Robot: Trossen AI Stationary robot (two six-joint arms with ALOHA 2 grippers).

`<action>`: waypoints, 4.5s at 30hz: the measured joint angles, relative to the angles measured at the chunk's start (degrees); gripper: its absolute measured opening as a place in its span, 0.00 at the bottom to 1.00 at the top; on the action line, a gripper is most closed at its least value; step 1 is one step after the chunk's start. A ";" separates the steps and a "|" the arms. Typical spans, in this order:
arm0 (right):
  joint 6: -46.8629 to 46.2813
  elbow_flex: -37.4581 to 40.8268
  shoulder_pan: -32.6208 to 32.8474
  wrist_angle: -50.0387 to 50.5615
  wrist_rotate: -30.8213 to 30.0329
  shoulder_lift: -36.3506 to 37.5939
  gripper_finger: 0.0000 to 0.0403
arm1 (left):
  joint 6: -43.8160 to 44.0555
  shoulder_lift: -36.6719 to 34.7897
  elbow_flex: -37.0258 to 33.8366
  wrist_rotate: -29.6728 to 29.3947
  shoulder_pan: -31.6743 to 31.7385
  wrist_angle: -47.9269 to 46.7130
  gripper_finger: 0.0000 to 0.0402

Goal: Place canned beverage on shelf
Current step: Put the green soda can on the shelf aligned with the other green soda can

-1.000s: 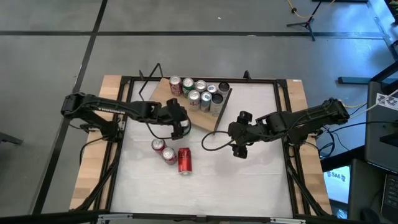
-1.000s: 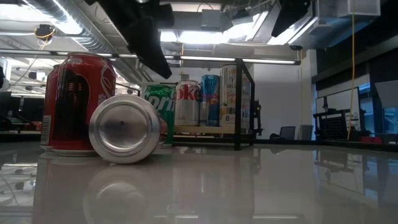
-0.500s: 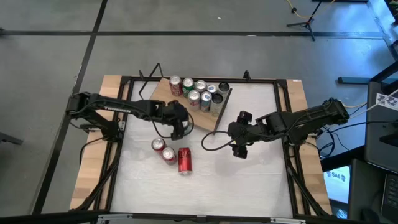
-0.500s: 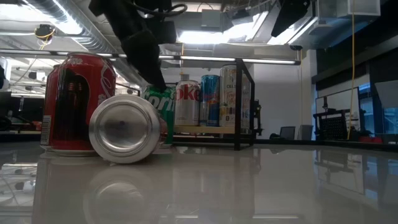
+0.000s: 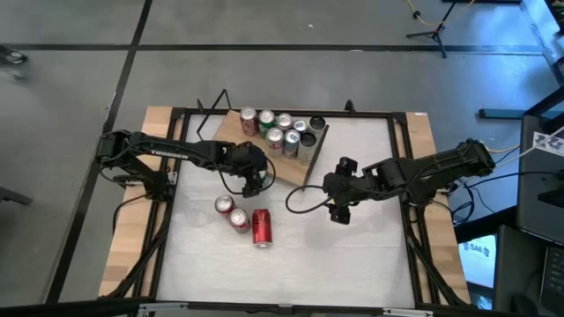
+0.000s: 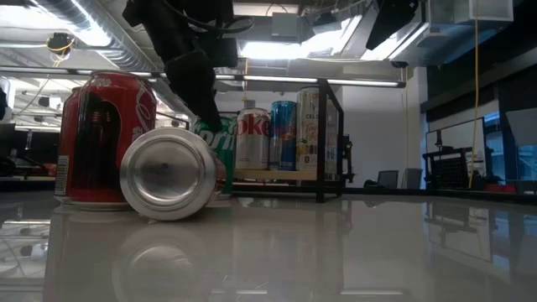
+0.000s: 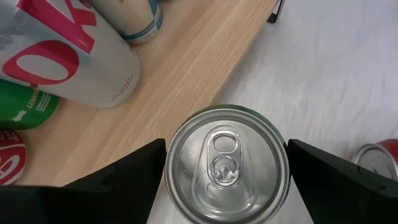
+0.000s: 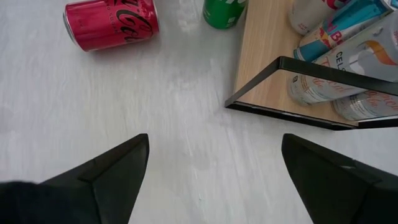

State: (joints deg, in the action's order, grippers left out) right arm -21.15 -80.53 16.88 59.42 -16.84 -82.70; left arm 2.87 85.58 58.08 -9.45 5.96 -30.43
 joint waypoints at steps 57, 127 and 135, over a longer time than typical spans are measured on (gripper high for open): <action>0.00 0.00 0.00 -4.22 0.00 0.01 0.89 | -8.96 -3.08 13.03 0.17 6.58 -12.36 0.66; 3.63 0.02 -0.02 -32.76 0.00 -6.38 0.89 | -15.41 2.54 14.19 2.86 19.65 -9.11 0.81; 3.63 0.02 -0.02 -32.74 0.00 -6.38 0.89 | -13.68 1.97 14.40 -2.24 19.63 -9.77 0.89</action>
State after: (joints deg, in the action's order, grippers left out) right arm -17.52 -80.51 16.86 26.68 -16.84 -89.08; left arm -10.81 87.55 72.49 -11.69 25.58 -40.20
